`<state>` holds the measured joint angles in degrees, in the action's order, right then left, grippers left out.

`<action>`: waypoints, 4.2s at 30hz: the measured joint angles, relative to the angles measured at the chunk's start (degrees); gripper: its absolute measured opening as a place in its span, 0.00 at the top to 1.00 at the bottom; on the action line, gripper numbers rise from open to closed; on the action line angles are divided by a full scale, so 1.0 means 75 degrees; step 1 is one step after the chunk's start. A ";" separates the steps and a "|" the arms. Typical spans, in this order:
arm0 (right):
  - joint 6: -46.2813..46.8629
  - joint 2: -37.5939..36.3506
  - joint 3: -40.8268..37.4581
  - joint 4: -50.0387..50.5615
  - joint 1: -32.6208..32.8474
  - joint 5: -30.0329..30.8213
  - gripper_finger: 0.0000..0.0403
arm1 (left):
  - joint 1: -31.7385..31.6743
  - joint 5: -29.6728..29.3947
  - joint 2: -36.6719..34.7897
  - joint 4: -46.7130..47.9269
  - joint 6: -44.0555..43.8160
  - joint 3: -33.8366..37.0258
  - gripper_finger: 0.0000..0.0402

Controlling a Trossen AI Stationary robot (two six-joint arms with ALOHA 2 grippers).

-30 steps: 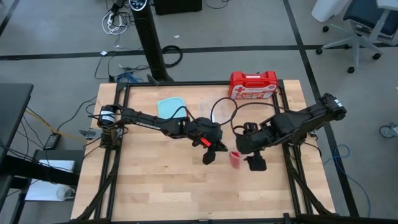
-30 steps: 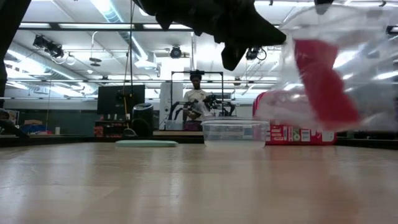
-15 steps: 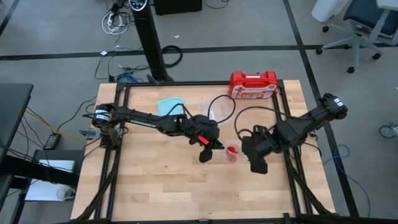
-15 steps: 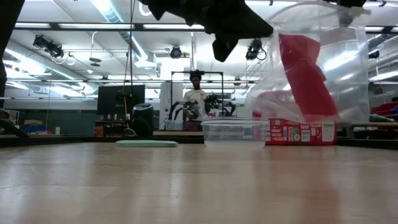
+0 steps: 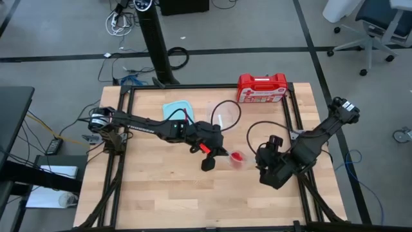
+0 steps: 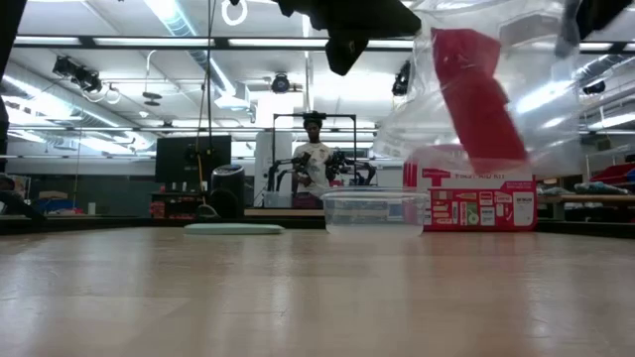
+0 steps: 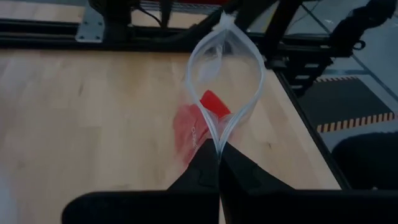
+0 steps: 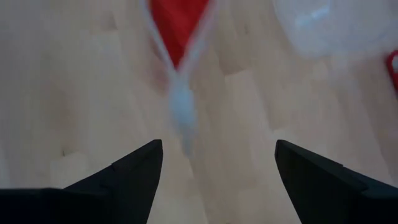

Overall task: Roll bandage
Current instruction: Close the transparent zip bag

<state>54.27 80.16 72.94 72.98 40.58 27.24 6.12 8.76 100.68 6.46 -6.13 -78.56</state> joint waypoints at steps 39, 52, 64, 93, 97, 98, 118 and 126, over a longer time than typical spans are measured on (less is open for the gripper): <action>-0.1566 0.0020 -0.3611 -0.7418 -0.0133 0.1417 0.24 | 0.2063 -0.3664 0.0018 -0.3286 -0.0670 0.2672 1.00; -0.0720 0.0026 -0.4001 -0.6627 -0.0046 0.0914 0.24 | 0.1831 -0.3661 0.0018 -0.2748 -0.0901 0.2669 1.00; -0.0728 -0.0433 -0.4000 -0.6995 0.0142 0.0077 0.24 | 0.1831 -0.3693 0.0018 -0.2710 -0.0906 0.2669 1.00; -0.1994 -0.0580 -0.4021 -0.8014 -0.0080 0.1198 0.88 | 0.1831 -0.3415 0.0018 -0.2864 -0.0877 0.2667 1.00; -0.2124 -0.0580 -0.4024 -0.8010 -0.0080 0.1160 0.98 | 0.1831 -0.3199 -0.0102 -0.2703 -0.0823 0.2667 1.00; -0.2142 -0.0580 -0.4024 -0.8010 -0.0080 0.1156 0.99 | 0.1831 -0.3182 -0.0200 -0.2623 -0.0810 0.2666 1.00; -0.2328 -0.0577 -0.4030 -0.8299 -0.0196 0.1073 1.00 | 0.2012 -0.3638 -0.1171 -0.2034 -0.0877 0.2661 0.68; -0.2435 -0.0577 -0.4030 -0.8433 -0.0461 0.0873 1.00 | 0.1866 -0.3360 -0.1134 -0.2074 -0.1018 0.2209 0.68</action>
<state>36.01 75.83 42.72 9.73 37.12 33.79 20.12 -16.44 92.18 -9.10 -13.76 -62.00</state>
